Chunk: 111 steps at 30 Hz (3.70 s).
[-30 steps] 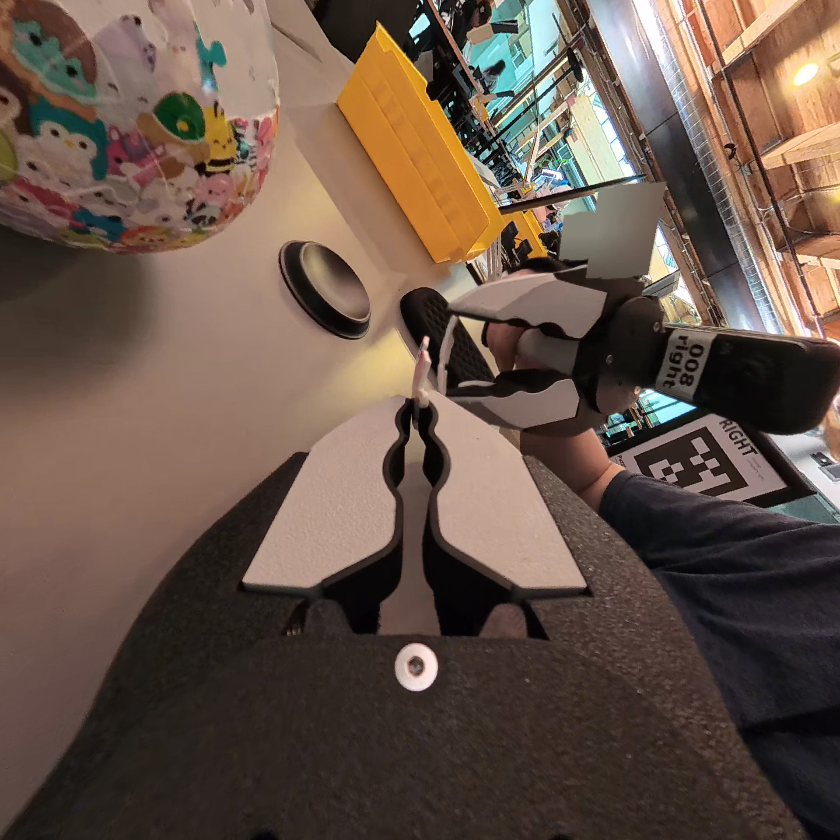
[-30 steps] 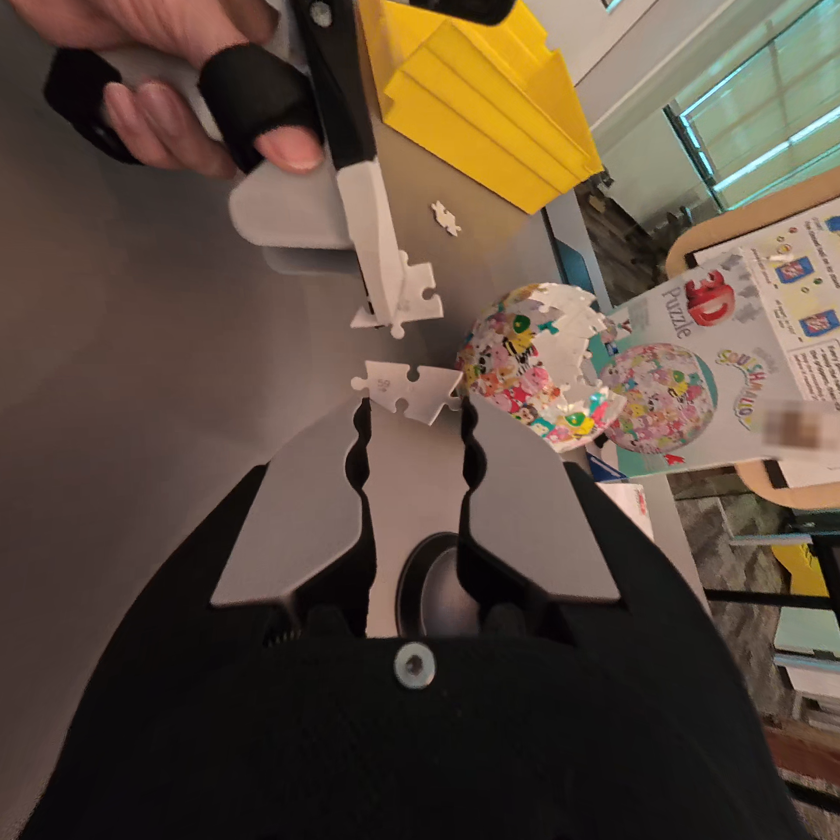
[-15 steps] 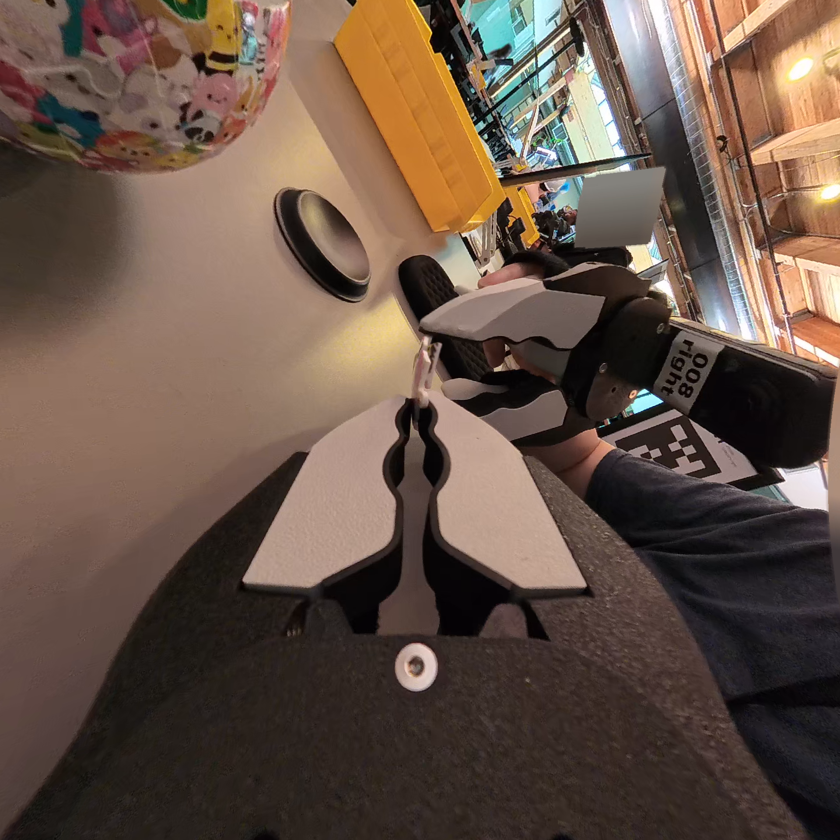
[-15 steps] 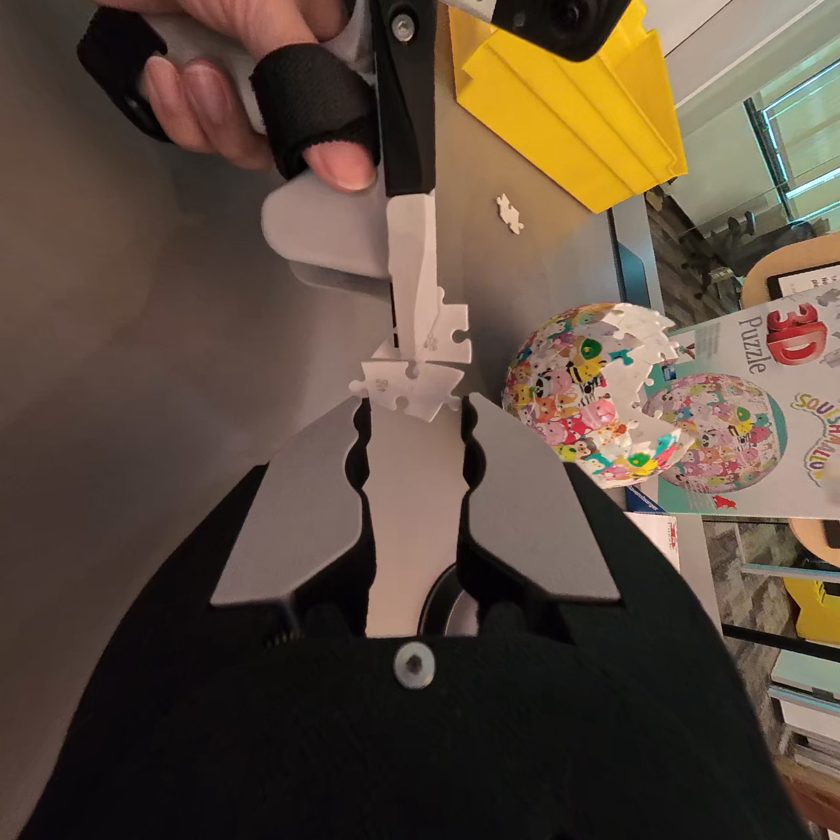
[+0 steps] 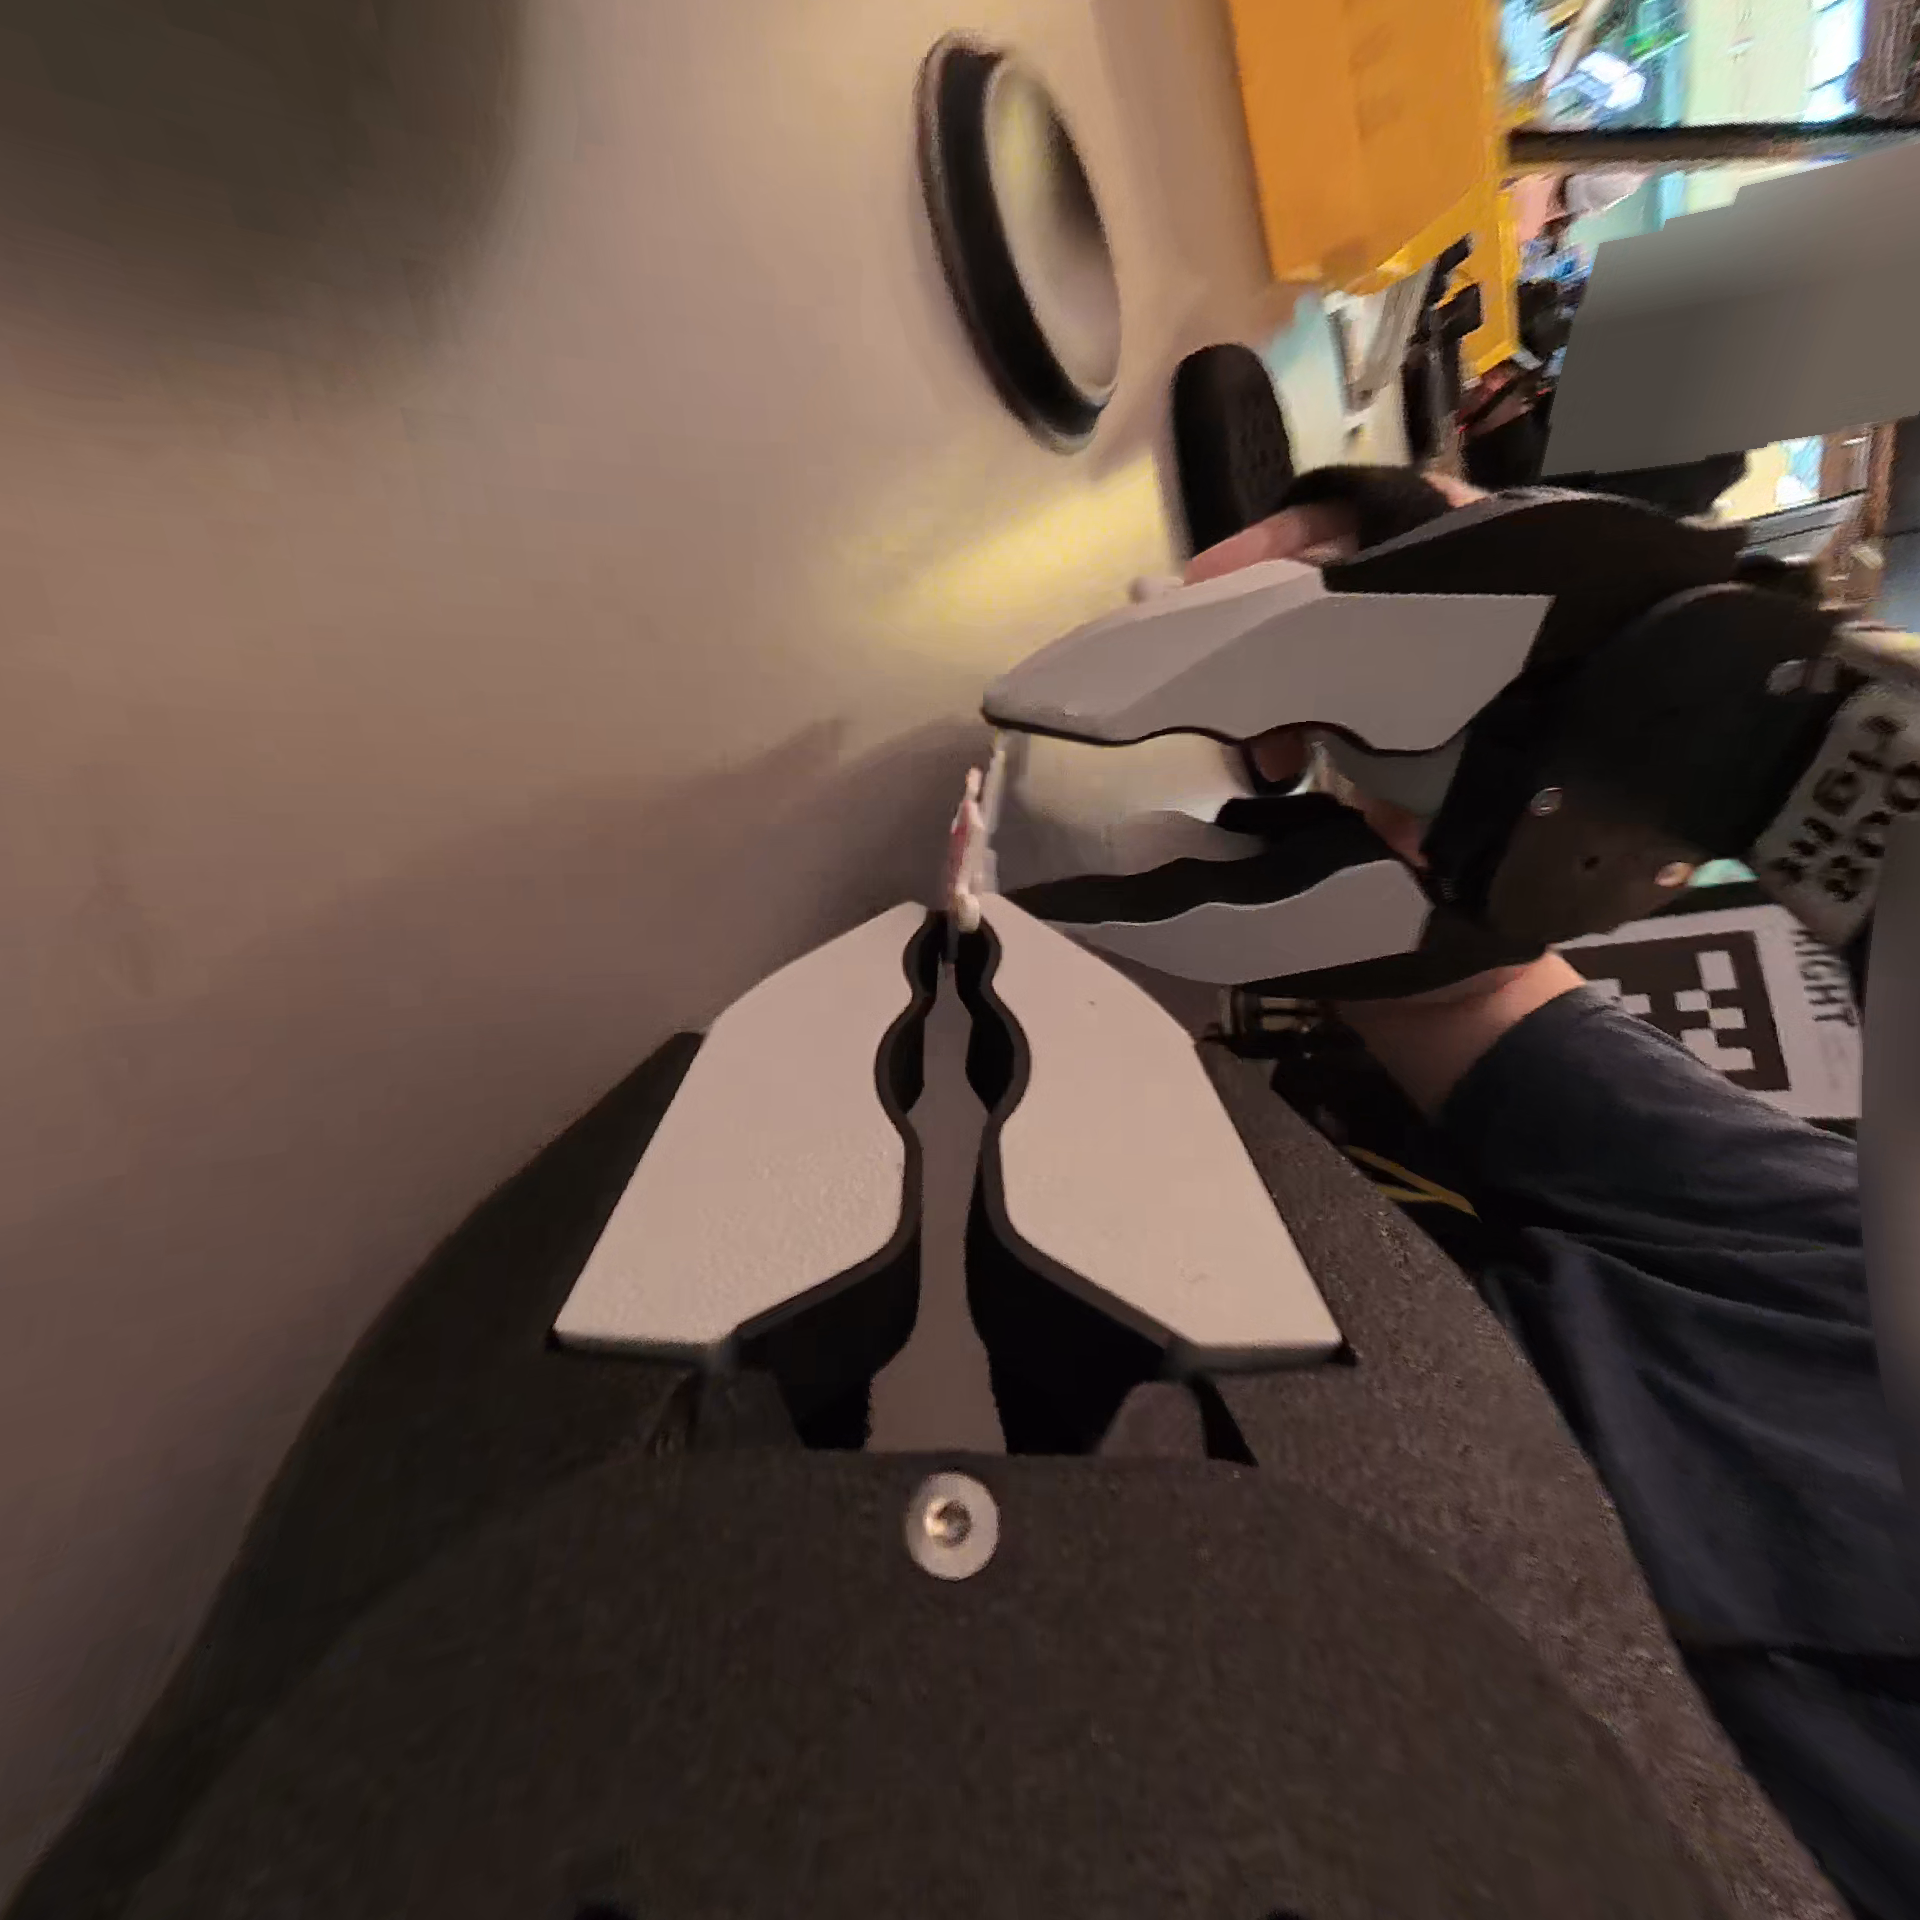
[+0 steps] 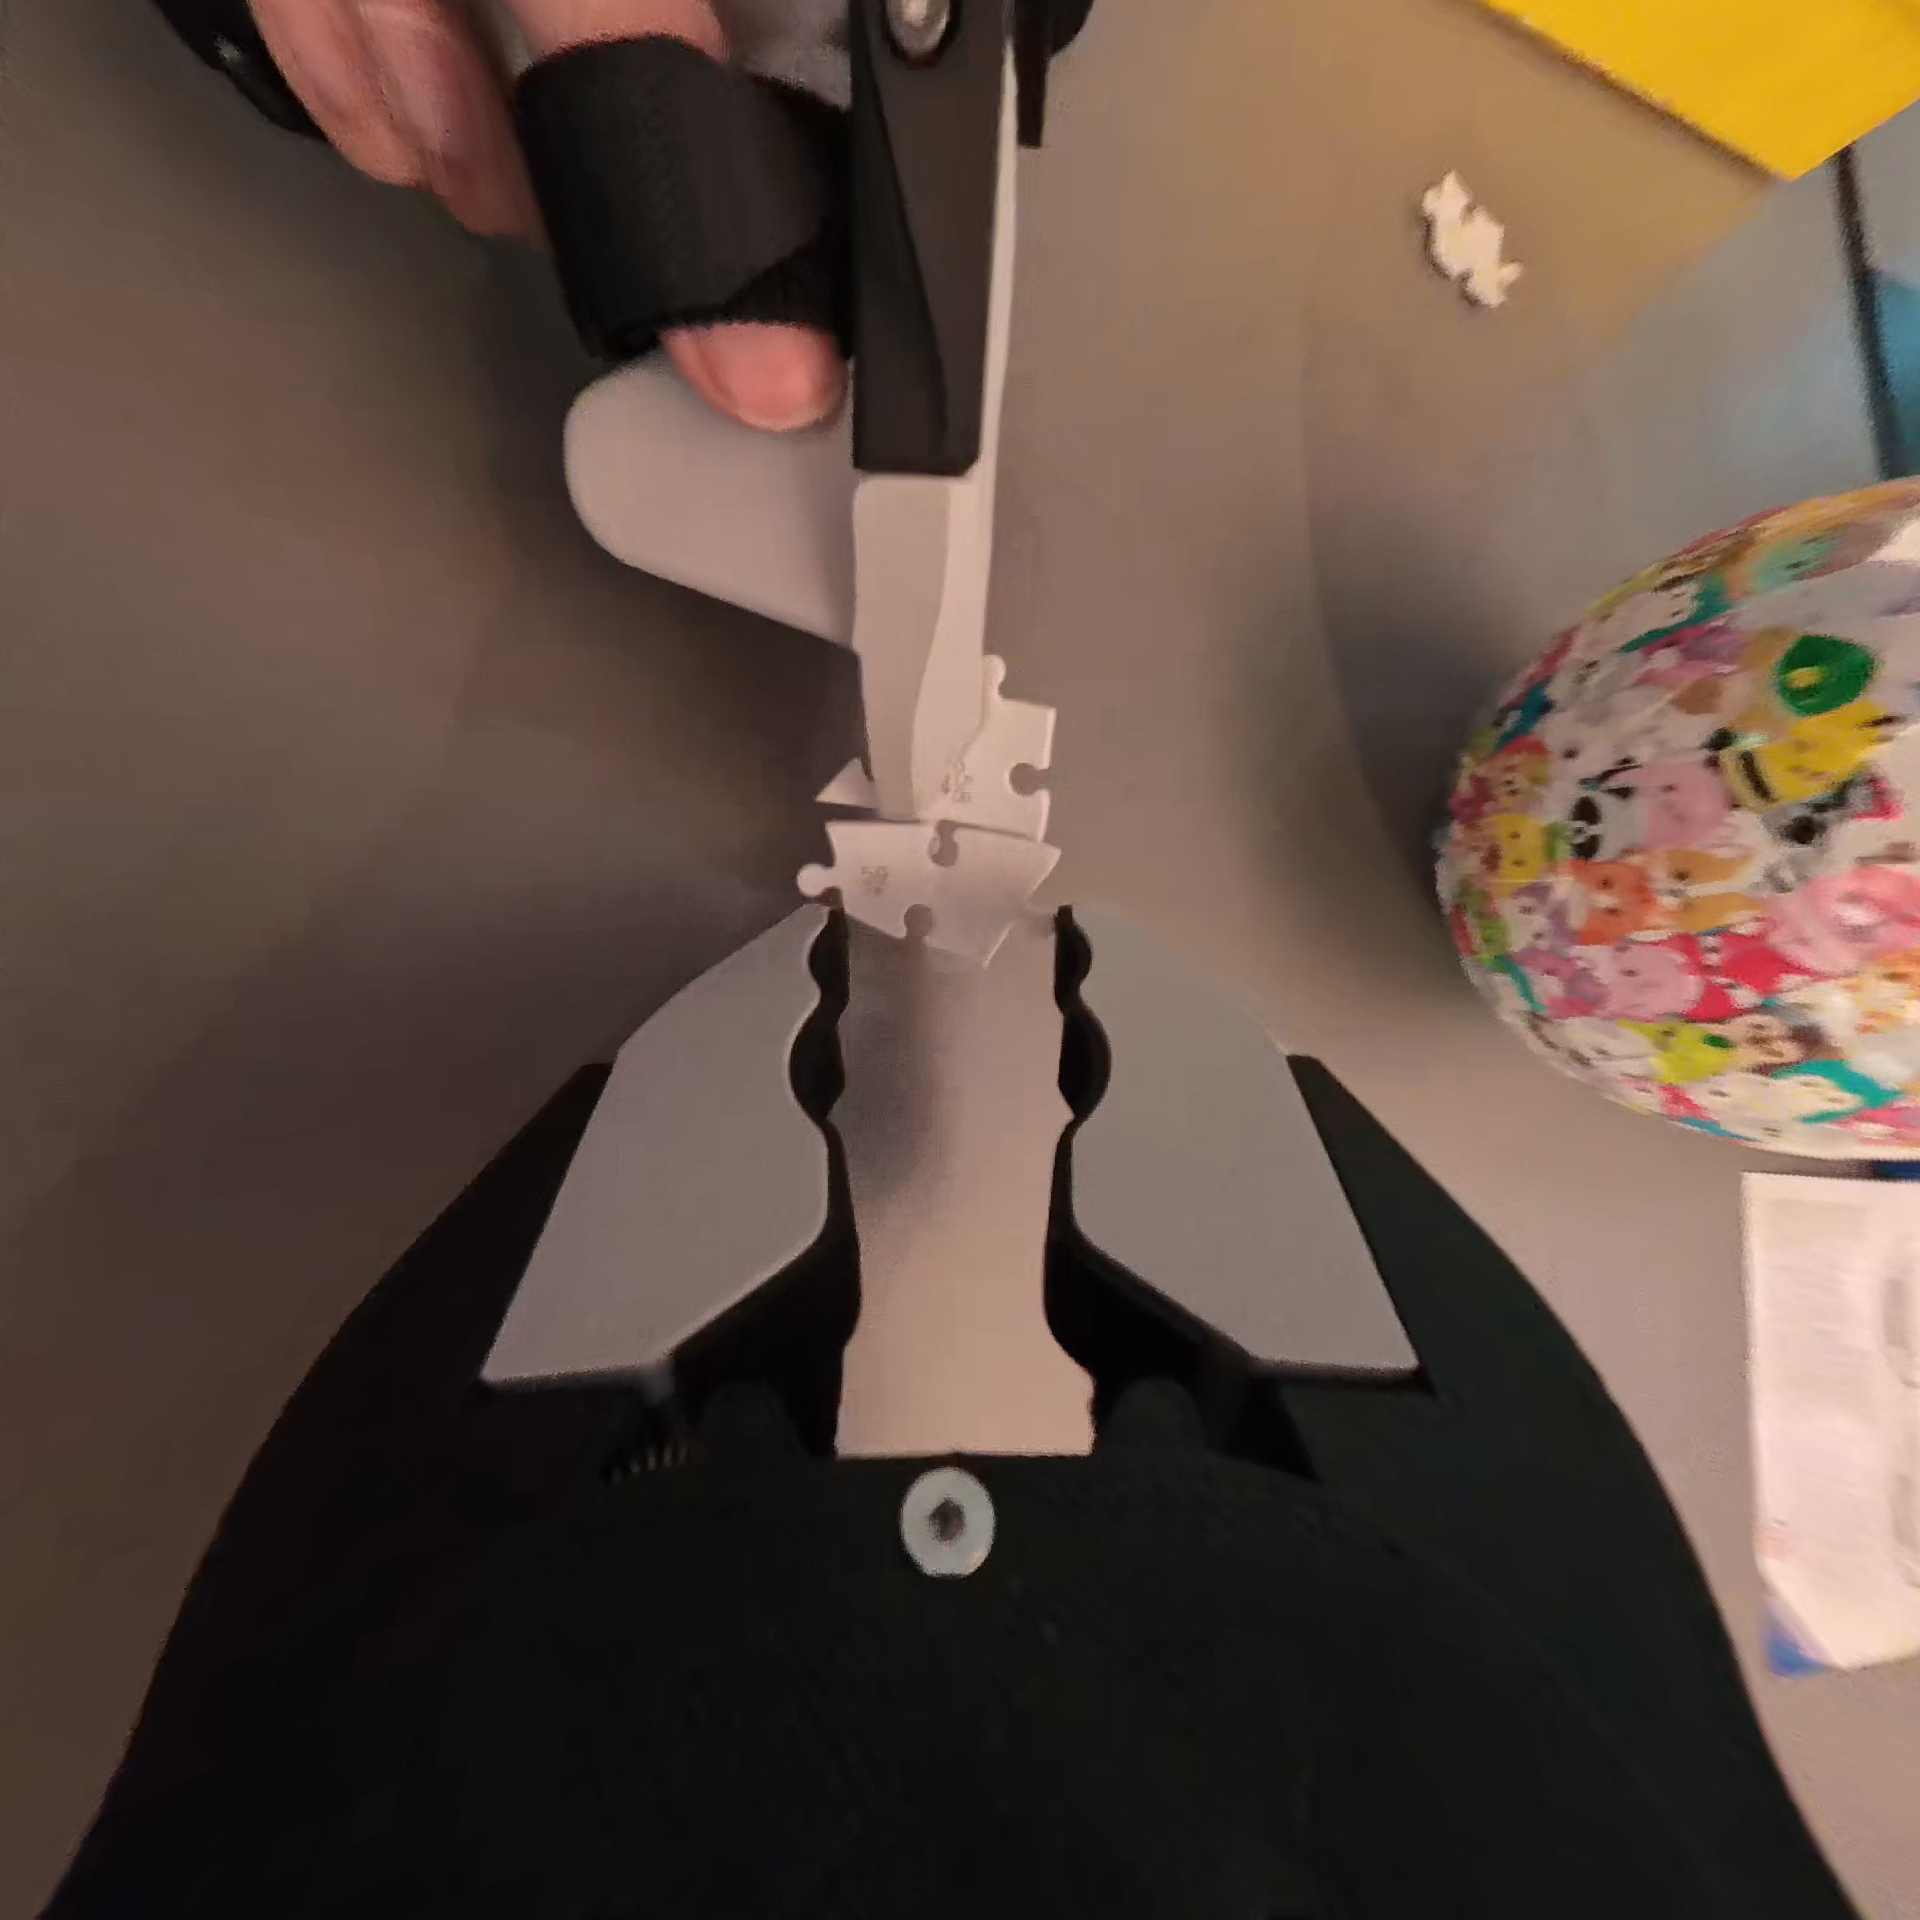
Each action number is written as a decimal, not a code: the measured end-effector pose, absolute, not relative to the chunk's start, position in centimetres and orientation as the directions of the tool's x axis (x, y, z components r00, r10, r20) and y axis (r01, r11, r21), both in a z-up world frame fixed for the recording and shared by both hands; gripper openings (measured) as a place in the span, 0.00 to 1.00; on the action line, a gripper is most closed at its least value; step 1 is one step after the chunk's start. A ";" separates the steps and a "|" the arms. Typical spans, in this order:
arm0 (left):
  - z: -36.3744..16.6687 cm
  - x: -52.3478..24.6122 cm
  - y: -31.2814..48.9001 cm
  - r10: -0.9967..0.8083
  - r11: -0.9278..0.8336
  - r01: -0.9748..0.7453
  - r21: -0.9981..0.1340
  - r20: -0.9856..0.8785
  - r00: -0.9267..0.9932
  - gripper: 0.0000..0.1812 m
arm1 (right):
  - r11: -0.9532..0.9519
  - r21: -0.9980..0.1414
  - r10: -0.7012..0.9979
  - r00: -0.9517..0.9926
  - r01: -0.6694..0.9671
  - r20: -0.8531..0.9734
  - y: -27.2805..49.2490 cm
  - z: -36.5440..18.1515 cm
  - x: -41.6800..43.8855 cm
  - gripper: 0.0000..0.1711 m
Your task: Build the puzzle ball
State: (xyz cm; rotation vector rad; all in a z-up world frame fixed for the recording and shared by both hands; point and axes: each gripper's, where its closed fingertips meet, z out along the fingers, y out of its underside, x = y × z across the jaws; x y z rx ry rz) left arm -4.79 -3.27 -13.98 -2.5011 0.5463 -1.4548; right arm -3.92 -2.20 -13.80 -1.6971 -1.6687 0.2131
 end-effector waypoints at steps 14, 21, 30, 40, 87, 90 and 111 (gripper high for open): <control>-15.1 -4.8 -3.1 -0.298 -0.953 -0.233 -0.196 0.762 0.575 0.01 | -0.138 -0.720 0.969 0.242 0.680 0.043 -2.4 -14.3 -3.4 0.19; -15.2 -4.5 -2.7 -0.308 -0.950 -0.239 -0.202 0.728 0.612 0.01 | -0.175 -0.731 0.963 0.271 0.659 0.013 -2.4 -15.4 -3.2 0.13; -14.8 -3.3 -3.5 -0.293 -0.946 -0.285 -0.151 0.772 0.564 0.02 | -0.147 -0.724 0.966 0.256 0.674 0.042 -2.4 -15.4 -3.3 0.13; -15.0 -3.5 -3.2 -0.306 -0.937 -0.321 -0.135 0.758 0.575 0.02 | -0.118 -0.717 0.969 0.239 0.688 0.070 -2.4 -15.4 -3.3 0.13; -14.4 -5.7 -2.0 -0.371 -0.929 -0.268 -0.256 0.654 0.659 0.14 | -0.142 -0.647 0.974 0.222 0.749 0.043 -2.3 -15.7 -4.4 0.01; -14.2 -5.3 -1.4 -0.404 -0.914 -0.269 -0.302 0.630 0.663 0.14 | -0.138 -0.648 0.974 0.221 0.749 0.047 -2.3 -15.6 -4.4 0.01; -15.4 -5.4 -1.6 -0.510 -0.855 -0.385 -0.347 0.433 0.743 0.05 | -0.175 -0.729 0.964 0.266 0.662 0.010 -2.3 -15.5 -4.3 0.02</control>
